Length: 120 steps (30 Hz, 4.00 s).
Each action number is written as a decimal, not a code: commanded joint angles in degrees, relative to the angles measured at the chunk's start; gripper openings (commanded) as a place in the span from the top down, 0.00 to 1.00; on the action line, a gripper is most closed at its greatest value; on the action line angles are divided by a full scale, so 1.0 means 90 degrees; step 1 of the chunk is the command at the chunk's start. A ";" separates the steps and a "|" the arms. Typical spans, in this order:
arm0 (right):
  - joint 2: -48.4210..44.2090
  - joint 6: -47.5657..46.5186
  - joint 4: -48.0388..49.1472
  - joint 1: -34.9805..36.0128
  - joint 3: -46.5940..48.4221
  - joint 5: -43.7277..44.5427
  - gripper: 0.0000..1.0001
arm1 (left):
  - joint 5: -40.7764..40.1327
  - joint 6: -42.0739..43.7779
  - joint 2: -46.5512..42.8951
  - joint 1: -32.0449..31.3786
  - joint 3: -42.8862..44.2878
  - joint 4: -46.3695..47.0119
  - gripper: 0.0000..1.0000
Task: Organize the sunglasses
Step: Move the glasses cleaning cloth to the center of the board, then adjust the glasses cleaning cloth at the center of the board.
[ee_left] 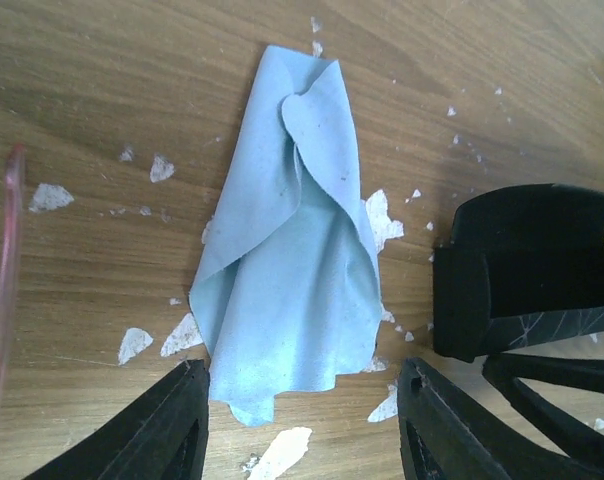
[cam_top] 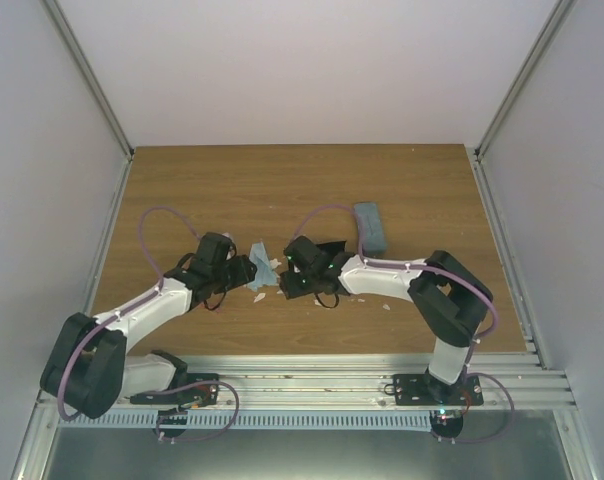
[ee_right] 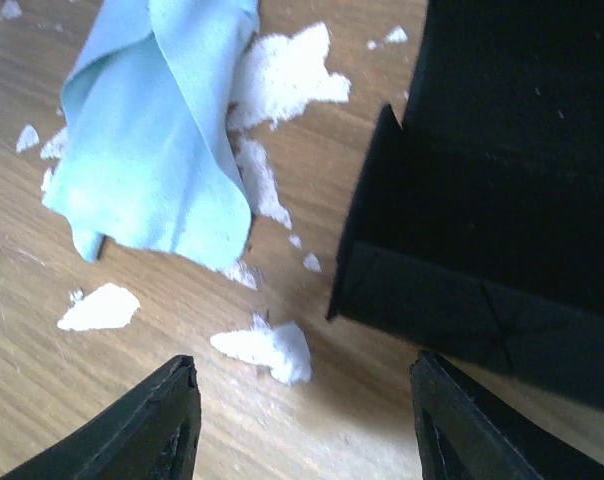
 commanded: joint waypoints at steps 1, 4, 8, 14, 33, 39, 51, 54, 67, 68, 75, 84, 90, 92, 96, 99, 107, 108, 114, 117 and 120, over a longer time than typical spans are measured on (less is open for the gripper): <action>0.0288 -0.0314 0.0333 0.0010 0.0308 0.0016 0.41 | -0.0271 0.0092 -0.0366 0.0071 0.0101 -0.0096 0.48; 0.0476 -0.0526 0.0486 0.0020 0.0597 -0.0111 0.38 | -0.0413 0.0055 -0.0610 0.0082 0.0090 -0.0244 0.47; 0.0827 -0.0688 0.0599 0.0035 0.1020 -0.0154 0.36 | -0.0572 -0.0004 -0.0977 0.0106 0.0043 -0.0379 0.47; 0.1547 -0.0660 0.0472 0.0030 0.1698 0.0098 0.42 | -0.0564 0.0022 -0.1199 0.0136 0.0059 -0.0565 0.46; 0.1580 -0.0197 0.0458 0.0034 0.1766 0.0464 0.95 | -0.0386 0.0081 -0.1222 0.0163 -0.0007 -0.0592 0.46; 0.1263 -0.0075 0.0210 0.0032 0.1582 0.0182 1.00 | -0.0091 0.0165 -0.1148 0.0161 -0.0025 -0.0488 0.46; -0.0682 0.0738 0.0107 0.0040 -0.0685 -0.1194 1.00 | 0.1262 0.0641 -0.0431 0.0081 -0.0047 0.0009 0.46; -0.1145 0.0889 0.0106 0.0067 -0.1368 -0.1199 0.99 | 0.1634 0.0630 -0.0382 -0.0062 -0.0172 0.0292 0.47; -0.3065 0.1267 -0.0915 0.0089 -0.2884 -0.0233 0.82 | 0.2003 0.0371 0.0123 -0.1608 -0.0255 0.0908 0.47; -0.3088 0.1276 -0.1057 0.0088 -0.2840 -0.0044 0.77 | 0.1954 0.0345 0.0190 -0.1761 -0.0230 0.0943 0.47; -0.3273 0.0859 -0.0696 0.0127 -0.2720 -0.0315 0.78 | 0.1721 0.0103 0.0611 -0.2316 -0.0231 0.1230 0.61; -0.2354 0.0618 0.0428 0.0151 -0.2657 -0.1267 0.88 | 0.1325 -0.0146 0.1098 -0.2473 -0.0244 0.1139 0.71; -0.1944 0.0641 0.0382 0.0154 -0.2539 -0.0920 0.88 | 0.0707 -0.0197 0.1221 -0.2473 -0.0156 0.0499 0.72; -0.1875 0.0770 0.0171 0.0156 -0.2485 -0.0493 0.88 | 0.0632 -0.0201 0.1261 -0.2474 -0.0159 0.0378 0.72; -0.1828 0.1196 -0.0347 0.0153 -0.2413 0.0547 0.88 | 0.0536 -0.0217 0.1307 -0.2473 -0.0223 0.0261 0.73; -0.1880 0.1561 -0.0672 0.0149 -0.2396 0.1302 0.88 | 0.0524 -0.0214 0.1291 -0.2473 -0.0265 0.0233 0.73; -0.2247 0.1846 -0.1246 0.0166 -0.2055 0.1715 0.85 | 0.0764 -0.0115 0.1096 -0.2473 -0.0236 0.0351 0.73; -0.2364 0.1866 -0.1303 0.0166 -0.2029 0.1735 0.85 | 0.0805 -0.0118 0.1059 -0.2473 -0.0232 0.0396 0.73; -0.2807 0.1524 -0.0991 0.0207 -0.2073 0.1276 0.76 | 0.1251 -0.0085 0.0749 -0.2473 -0.0212 0.0926 0.73; -0.2737 0.1402 -0.0625 0.0205 -0.2178 0.0785 0.76 | 0.1577 -0.0086 0.0782 -0.2473 -0.0143 0.1274 0.73; -0.2621 0.1442 -0.0277 0.0200 -0.2346 0.0372 0.79 | 0.1868 -0.0119 0.1015 -0.2473 -0.0004 0.1652 0.73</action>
